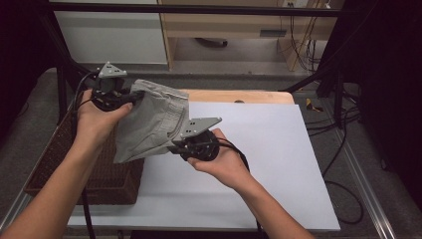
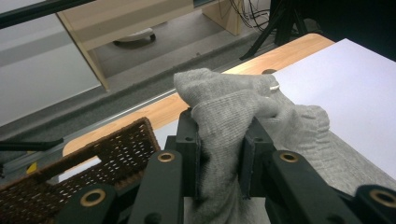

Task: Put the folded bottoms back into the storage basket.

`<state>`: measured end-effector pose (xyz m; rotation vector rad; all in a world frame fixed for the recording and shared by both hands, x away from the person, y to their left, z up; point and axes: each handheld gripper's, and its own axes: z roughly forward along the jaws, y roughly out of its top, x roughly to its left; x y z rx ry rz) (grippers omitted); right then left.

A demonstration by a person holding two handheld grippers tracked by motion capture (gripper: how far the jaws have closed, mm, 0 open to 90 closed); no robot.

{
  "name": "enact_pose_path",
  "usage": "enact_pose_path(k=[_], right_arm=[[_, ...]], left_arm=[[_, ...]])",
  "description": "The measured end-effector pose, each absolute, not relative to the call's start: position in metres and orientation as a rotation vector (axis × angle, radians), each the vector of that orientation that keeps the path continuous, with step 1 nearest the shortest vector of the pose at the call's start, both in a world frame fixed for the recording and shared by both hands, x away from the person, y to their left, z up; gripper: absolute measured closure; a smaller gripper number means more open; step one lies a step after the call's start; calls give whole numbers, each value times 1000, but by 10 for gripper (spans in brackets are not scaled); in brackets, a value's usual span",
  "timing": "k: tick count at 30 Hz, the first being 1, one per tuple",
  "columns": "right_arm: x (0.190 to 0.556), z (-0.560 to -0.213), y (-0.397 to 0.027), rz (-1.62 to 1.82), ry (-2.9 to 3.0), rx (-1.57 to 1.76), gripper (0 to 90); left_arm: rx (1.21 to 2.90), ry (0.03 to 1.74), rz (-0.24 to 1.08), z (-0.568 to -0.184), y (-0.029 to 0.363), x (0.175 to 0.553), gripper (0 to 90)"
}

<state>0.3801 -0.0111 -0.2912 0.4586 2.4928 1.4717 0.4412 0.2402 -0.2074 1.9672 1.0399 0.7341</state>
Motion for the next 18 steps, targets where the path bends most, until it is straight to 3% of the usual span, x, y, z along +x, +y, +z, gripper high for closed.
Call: enact_pose_path(k=[18], right_arm=[[381,-296,20,1599,2460,428,827]], left_arm=[[1961,1099,798,-199,278,429,734]])
